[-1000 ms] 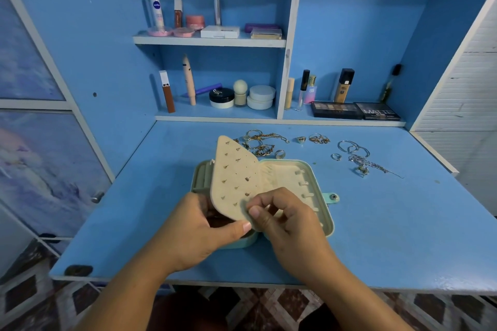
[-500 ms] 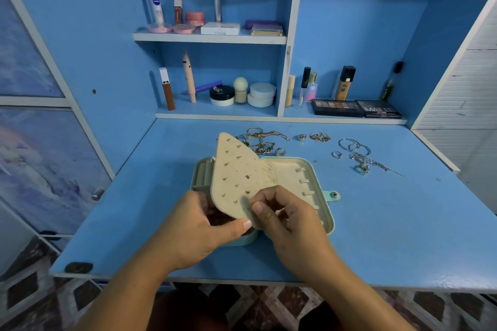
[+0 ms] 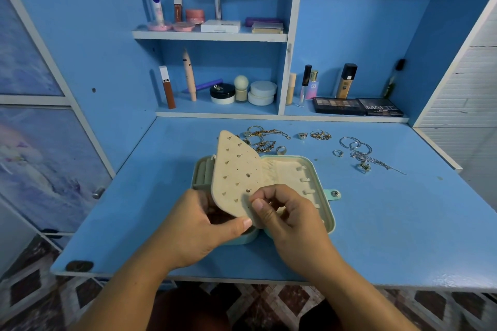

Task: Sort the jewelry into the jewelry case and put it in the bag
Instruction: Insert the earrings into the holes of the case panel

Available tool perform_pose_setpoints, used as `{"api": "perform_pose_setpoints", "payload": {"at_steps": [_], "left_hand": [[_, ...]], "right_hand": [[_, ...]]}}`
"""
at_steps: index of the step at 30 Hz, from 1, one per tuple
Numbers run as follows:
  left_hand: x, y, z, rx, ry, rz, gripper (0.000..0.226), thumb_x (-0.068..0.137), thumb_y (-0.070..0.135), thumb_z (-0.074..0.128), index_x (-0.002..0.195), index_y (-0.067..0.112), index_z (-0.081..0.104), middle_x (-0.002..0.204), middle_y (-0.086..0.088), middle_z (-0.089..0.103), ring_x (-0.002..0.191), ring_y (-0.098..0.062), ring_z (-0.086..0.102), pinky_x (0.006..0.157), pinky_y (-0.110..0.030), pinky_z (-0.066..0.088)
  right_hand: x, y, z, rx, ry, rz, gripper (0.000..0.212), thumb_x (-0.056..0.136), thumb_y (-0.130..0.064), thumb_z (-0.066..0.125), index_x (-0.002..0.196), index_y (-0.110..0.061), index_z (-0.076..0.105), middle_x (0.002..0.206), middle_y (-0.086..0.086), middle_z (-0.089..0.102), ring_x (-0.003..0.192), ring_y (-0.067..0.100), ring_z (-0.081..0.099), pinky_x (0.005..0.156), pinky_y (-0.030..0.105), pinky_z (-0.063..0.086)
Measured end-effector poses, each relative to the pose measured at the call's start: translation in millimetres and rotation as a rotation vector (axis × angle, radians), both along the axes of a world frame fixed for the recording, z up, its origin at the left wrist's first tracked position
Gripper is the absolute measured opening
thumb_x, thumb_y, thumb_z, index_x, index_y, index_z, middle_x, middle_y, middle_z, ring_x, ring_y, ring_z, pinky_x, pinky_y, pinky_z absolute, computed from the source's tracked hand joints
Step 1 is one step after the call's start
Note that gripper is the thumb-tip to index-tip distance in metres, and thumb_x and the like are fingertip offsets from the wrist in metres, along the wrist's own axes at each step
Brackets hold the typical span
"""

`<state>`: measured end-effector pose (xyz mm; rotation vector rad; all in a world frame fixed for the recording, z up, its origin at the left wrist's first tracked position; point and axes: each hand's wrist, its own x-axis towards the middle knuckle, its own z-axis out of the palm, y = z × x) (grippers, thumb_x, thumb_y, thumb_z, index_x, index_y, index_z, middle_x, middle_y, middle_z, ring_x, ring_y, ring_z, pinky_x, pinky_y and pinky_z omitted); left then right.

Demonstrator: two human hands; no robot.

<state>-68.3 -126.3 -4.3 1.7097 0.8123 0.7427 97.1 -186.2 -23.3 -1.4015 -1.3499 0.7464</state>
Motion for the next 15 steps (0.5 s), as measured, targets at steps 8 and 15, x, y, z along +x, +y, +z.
{"api": "perform_pose_setpoints", "payload": {"at_steps": [8,15], "left_hand": [[0.2,-0.9,0.6,-0.006,0.019,0.005,0.035,0.077,-0.001,0.075,0.100,0.026,0.070,0.099,0.015,0.074,0.097,-0.004,0.069,0.077,-0.010,0.050],[0.0,-1.0,-1.2,-0.006,0.025,0.022,0.033,0.077,0.003,0.076,0.095,0.029,0.071,0.097,0.014,0.075,0.096,-0.004,0.069,0.077,-0.011,0.051]], "right_hand": [[-0.4,-0.9,-0.4,0.023,-0.051,-0.030,0.009,0.090,-0.027,0.061,0.084,-0.032,0.064,0.074,-0.011,0.060,0.061,0.002,0.047,0.058,0.013,0.039],[-2.8,-4.6,1.6,0.074,-0.136,-0.049,0.007,0.090,-0.024,0.063,0.085,-0.028,0.064,0.075,-0.013,0.060,0.067,0.003,0.051,0.059,0.011,0.039]]}}
